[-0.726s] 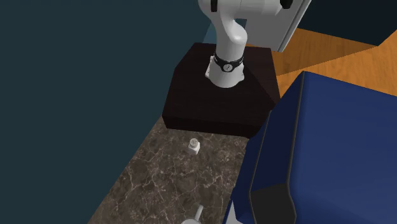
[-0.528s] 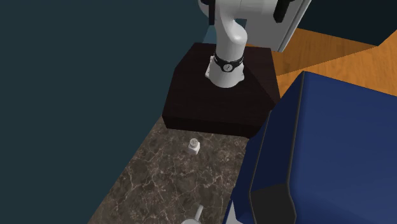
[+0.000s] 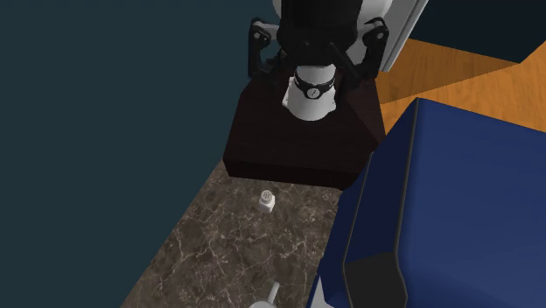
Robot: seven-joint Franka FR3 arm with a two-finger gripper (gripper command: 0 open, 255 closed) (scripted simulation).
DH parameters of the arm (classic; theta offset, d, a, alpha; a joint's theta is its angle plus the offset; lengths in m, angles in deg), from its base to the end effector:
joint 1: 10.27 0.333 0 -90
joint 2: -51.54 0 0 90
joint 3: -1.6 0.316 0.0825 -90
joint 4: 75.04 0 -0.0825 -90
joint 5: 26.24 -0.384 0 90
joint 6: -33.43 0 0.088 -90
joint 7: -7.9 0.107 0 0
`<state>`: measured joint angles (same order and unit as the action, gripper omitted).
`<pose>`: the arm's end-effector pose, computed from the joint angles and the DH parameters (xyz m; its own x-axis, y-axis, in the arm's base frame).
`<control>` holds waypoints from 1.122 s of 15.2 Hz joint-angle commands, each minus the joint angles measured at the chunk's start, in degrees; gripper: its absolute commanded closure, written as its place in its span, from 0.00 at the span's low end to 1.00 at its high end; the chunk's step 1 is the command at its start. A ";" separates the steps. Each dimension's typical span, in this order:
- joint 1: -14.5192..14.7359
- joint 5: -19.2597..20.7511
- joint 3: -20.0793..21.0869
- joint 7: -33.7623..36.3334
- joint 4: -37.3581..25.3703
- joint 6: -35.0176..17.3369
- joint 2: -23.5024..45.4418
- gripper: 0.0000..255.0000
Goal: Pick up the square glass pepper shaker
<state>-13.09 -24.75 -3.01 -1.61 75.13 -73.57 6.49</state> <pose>0.3156 -0.0446 0.4892 0.9972 0.0656 0.0363 0.0666 -0.9974 -0.0262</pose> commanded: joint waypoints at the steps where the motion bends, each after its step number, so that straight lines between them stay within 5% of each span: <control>1: -0.36 0.41 -0.23 0.13 3.72 -4.93 0.82 0.00; 9: -2.19 2.46 -1.91 0.11 14.03 -25.44 10.04 0.00; 17: -3.53 3.76 -3.95 -0.14 17.74 -50.17 30.04 0.00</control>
<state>-16.59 -20.99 -6.73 -1.75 93.05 -120.34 33.32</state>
